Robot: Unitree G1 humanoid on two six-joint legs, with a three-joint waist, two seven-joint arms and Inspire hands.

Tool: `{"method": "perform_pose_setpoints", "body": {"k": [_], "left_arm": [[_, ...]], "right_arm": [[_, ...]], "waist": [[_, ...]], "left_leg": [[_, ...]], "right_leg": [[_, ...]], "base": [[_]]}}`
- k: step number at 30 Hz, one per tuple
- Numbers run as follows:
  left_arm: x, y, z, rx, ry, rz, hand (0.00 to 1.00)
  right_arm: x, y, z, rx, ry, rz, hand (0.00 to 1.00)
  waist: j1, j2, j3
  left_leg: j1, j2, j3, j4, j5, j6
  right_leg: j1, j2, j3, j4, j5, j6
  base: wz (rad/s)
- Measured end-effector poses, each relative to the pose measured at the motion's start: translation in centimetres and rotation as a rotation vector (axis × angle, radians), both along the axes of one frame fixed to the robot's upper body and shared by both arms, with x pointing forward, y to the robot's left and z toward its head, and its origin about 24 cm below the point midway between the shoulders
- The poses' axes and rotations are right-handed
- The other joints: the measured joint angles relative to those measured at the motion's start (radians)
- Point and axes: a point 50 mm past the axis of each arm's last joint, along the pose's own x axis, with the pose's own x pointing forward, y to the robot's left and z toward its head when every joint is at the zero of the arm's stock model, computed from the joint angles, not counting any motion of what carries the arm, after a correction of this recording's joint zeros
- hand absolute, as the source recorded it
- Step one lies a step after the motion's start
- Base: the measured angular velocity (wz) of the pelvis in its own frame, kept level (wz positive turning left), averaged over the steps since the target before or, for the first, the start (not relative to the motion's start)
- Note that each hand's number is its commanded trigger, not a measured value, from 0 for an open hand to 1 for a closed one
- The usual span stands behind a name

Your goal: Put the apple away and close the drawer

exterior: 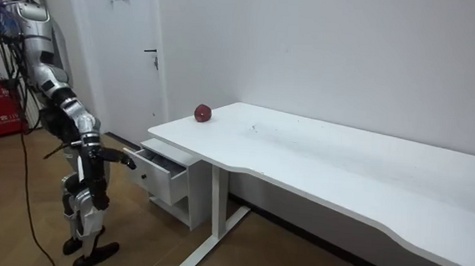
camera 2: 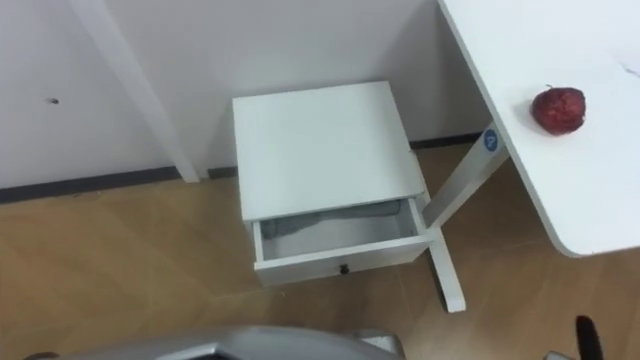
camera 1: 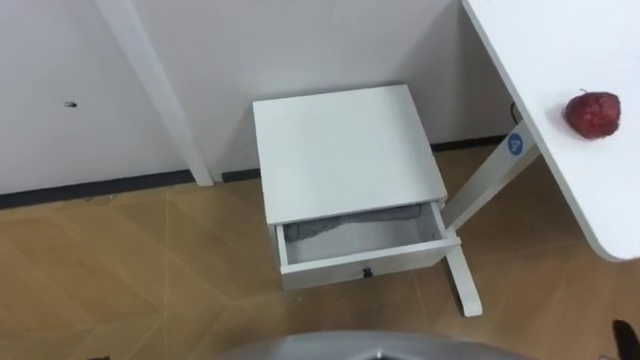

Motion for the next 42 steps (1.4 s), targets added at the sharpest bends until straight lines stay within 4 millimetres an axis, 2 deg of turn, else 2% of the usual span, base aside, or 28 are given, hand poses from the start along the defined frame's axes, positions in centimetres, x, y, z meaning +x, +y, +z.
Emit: {"method": "perform_pose_setpoints", "body": {"k": [6,11,16,20,23,25,27,32,38,42], "left_arm": [[1.0,1.0,0.5,0.020,-0.046,-0.009,0.00],[1.2,0.9,0.6,0.016,-0.050,-0.035,0.00],[2.2,0.6,0.5,0.016,-0.065,-0.075,0.00],[2.4,0.4,0.5,0.012,-0.063,-0.095,0.00],[2.3,0.3,0.4,0.013,-0.059,-0.097,0.00],[2.3,0.2,0.4,0.011,-0.055,-0.109,0.00],[2.3,0.0,0.3,0.009,-0.049,-0.126,0.00],[2.5,-0.1,0.3,-0.009,-0.050,-0.133,0.00],[2.4,-0.1,0.3,-0.027,-0.044,-0.142,0.00],[2.4,-0.1,0.3,-0.025,-0.046,-0.143,0.00]], "right_arm": [[1.7,-2.7,3.2,-0.136,-0.005,-0.046,0.00],[4.2,-4.6,7.9,-0.366,0.050,-0.009,0.00],[6.7,-4.9,12.1,-0.598,0.118,0.095,0.00],[8.8,-4.1,15.7,-0.833,0.176,0.193,0.00],[9.5,-3.9,17.4,-0.950,0.193,0.233,0.00],[9.9,-3.8,17.7,-0.977,0.201,0.265,0.00],[10.9,-3.4,17.8,-1.006,0.197,0.343,0.00],[12.9,-2.9,18.2,-1.078,0.188,0.569,0.00],[15.3,-2.4,17.9,-1.081,0.150,0.747,0.00],[16.0,-1.8,17.6,-1.094,0.123,0.848,0.00]], "waist": [[-0.011,-0.014,0.0021],[-0.019,-0.013,0.0025],[-0.003,-0.015,0.0043],[0.005,-0.014,0.0036],[0.017,-0.017,0.0034],[0.031,-0.017,0.0036],[0.035,-0.023,0.0079],[0.055,-0.034,0.0084],[0.058,-0.044,0.0148],[0.059,-0.043,0.0151]], "left_leg": [[-0.025,-0.002,-0.001,0.005,0.001,0.001],[-0.048,-0.001,-0.004,0.005,0.001,0.001],[-0.053,0.000,-0.001,0.008,0.004,0.001],[-0.054,0.000,-0.001,0.001,0.004,0.000],[-0.058,0.000,0.000,0.002,0.005,0.000],[-0.056,0.000,0.005,0.002,0.005,0.000],[-0.056,0.000,0.006,0.001,0.005,0.000],[-0.055,0.000,0.005,0.002,0.005,0.001],[-0.057,0.001,0.005,0.008,0.005,0.001],[-0.054,0.000,0.005,0.011,0.005,0.001]], "right_leg": [[-0.015,-0.001,-0.004,-0.002,0.000,0.000],[-0.036,-0.001,-0.012,-0.001,0.000,0.000],[-0.043,-0.001,-0.010,-0.002,0.000,0.000],[-0.053,-0.001,-0.013,-0.002,0.000,0.000],[-0.056,-0.001,-0.015,-0.002,0.000,0.000],[-0.057,-0.002,-0.014,-0.002,0.000,0.000],[-0.057,-0.002,-0.013,-0.002,0.000,0.000],[-0.055,-0.003,-0.013,-0.002,0.000,0.000],[-0.054,-0.009,-0.015,-0.003,0.000,0.000],[-0.048,-0.012,-0.017,-0.003,0.000,0.000]], "base": [[-0.01],[0.02],[0.00],[0.00],[0.00],[-0.06],[-0.03],[0.00],[0.00],[0.00]]}}
